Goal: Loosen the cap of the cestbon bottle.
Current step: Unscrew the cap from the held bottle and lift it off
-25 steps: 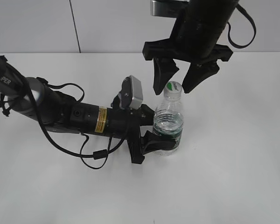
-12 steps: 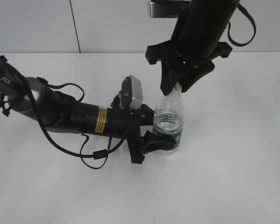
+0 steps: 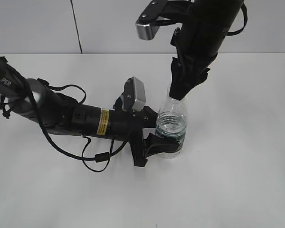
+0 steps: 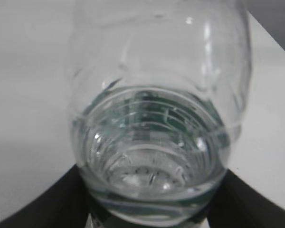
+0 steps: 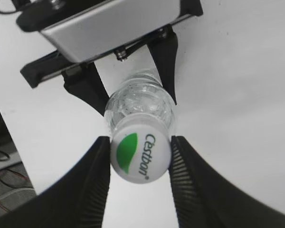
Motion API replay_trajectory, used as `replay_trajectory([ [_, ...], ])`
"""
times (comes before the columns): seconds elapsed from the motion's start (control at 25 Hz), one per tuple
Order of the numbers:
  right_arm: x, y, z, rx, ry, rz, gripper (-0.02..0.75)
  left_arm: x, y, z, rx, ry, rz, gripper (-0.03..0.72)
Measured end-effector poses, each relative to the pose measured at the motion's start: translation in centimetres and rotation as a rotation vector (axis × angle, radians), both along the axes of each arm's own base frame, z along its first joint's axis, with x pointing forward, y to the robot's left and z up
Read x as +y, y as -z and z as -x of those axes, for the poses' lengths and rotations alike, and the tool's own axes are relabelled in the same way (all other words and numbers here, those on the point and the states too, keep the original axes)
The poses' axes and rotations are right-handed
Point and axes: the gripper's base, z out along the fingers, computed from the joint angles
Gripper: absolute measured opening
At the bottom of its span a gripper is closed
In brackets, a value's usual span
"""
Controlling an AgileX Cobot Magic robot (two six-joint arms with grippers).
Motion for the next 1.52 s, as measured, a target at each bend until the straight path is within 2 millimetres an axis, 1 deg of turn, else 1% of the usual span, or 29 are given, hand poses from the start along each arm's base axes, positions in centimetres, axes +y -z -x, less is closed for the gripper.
replay_trajectory([
  [0.2,-0.1,-0.2,-0.1,-0.090,-0.305,0.036,0.293,0.0,0.0,0.0,0.000,-0.002,0.001,0.415],
  [0.32,-0.1,-0.2,-0.1,-0.124,-0.440,0.049,0.293,0.0,0.0,0.0,0.000,-0.003,0.001,0.415],
  [0.48,-0.1,-0.2,-0.1,-0.137,-0.489,0.055,0.293,0.0,0.0,0.0,0.000,-0.004,0.001,0.415],
  [0.68,-0.1,-0.2,-0.1,-0.139,-0.497,0.058,0.293,0.0,0.0,0.0,0.000,-0.003,0.001,0.421],
  [0.72,-0.1,-0.2,-0.1,-0.139,-0.497,0.058,0.293,0.0,0.0,0.0,0.000,-0.003,0.001,0.412],
  [0.8,-0.1,-0.2,-0.1,-0.133,-0.470,0.056,0.300,0.0,0.0,0.0,0.000,-0.003,0.001,0.412],
  [0.84,-0.1,-0.2,-0.1,-0.125,-0.433,0.056,0.319,0.0,0.0,0.0,0.000,-0.003,0.001,0.412],
  [0.88,-0.2,-0.2,-0.1,-0.119,-0.398,0.059,0.346,0.0,0.0,0.0,0.000,-0.003,0.001,0.412],
  [1.0,-0.4,-0.2,-0.3,-0.118,-0.348,0.081,0.473,0.0,0.0,0.0,0.000,-0.002,0.002,0.412],
  [1.12,-0.4,-0.7,0.0,-0.120,-0.327,0.058,0.542,0.0,0.0,0.0,0.000,-0.002,0.002,0.412],
  [1.28,-0.4,-2.6,0.9,-0.133,-0.281,-0.012,0.561,0.0,0.0,0.0,0.000,-0.002,0.002,0.412],
  [1.36,-0.6,-3.5,1.3,-0.136,-0.232,-0.039,0.563,0.0,0.0,0.0,0.000,-0.002,0.001,0.412],
  [1.44,-0.6,-4.0,1.5,-0.107,-0.098,-0.064,0.564,0.0,0.0,0.0,0.000,-0.002,0.001,0.412],
  [1.48,-0.7,-4.2,1.6,-0.084,-0.012,-0.076,0.564,0.0,0.0,0.0,0.000,-0.002,0.001,0.412],
  [1.52,-0.7,-4.2,1.6,-0.049,0.111,-0.090,0.565,0.0,0.0,0.0,0.000,-0.002,0.001,0.412],
])
